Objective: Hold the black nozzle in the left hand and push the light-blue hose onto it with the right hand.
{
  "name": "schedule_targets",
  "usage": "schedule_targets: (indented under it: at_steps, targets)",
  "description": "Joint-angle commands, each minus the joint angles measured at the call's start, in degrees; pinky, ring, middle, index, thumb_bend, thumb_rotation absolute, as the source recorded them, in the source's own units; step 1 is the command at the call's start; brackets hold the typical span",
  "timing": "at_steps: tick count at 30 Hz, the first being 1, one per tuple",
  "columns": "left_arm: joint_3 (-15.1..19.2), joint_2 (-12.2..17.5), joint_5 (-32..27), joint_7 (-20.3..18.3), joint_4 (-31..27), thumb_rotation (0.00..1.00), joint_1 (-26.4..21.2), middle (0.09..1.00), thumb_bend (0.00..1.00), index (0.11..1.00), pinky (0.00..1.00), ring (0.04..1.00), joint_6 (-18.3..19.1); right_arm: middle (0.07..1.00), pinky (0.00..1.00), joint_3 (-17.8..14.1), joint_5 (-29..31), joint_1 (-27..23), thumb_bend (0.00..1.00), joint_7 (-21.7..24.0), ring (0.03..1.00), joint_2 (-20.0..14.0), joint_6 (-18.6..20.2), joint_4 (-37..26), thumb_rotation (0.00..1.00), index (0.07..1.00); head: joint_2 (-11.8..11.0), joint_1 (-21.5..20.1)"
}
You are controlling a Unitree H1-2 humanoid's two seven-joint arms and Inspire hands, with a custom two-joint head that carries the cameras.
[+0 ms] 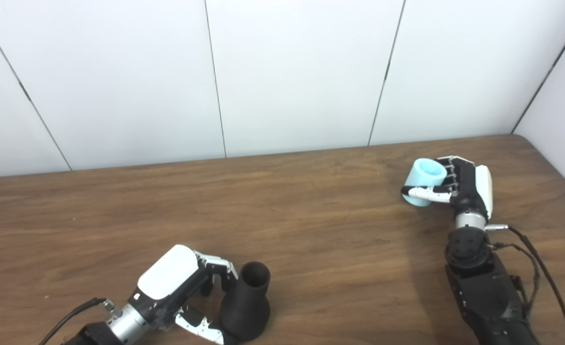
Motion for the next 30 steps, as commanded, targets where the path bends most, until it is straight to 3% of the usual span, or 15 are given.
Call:
schedule_targets:
  at_steps: [1,8,13,21,30]
  targets:
    - [-1.0,0.9,1.2,-3.5,0.2,0.00,1.4,0.504,0.52,0.470,0.54,0.525,-0.7,0.445,0.32,-0.5,-0.7,-1.2,0.53,-1.4,0.394,-0.7,-1.3,-2.2,0.00,0.498,0.0,-0.1]
    - [-0.8,0.8,1.2,-4.1,-0.1,0.00,1.6,0.505,0.52,0.469,0.55,0.527,-0.6,0.480,0.37,-0.5,-0.1,-0.4,0.52,-0.9,0.425,-0.4,-2.4,-4.2,0.00,0.505,0.2,-0.1]
    - [-0.6,0.5,0.9,-4.2,0.1,0.00,1.7,0.504,0.52,0.470,0.54,0.523,-0.7,0.492,0.36,0.5,0.0,0.6,0.52,1.3,0.420,-0.2,-2.1,-9.2,0.00,0.504,0.7,1.1]
    - [-0.7,-0.6,1.9,-4.6,-0.2,0.00,1.7,0.502,0.52,0.472,0.55,0.525,-0.5,0.484,0.34,4.0,0.2,3.2,0.52,9.0,0.413,0.6,2.2,-26.2,0.00,0.519,1.9,5.7]
    - [-0.1,-2.4,2.8,-5.7,-0.9,0.00,2.0,0.497,0.52,0.477,0.55,0.524,0.2,0.487,0.34,7.0,3.8,8.1,0.52,17.0,0.409,4.4,1.4,-44.3,0.00,0.530,3.2,11.9]
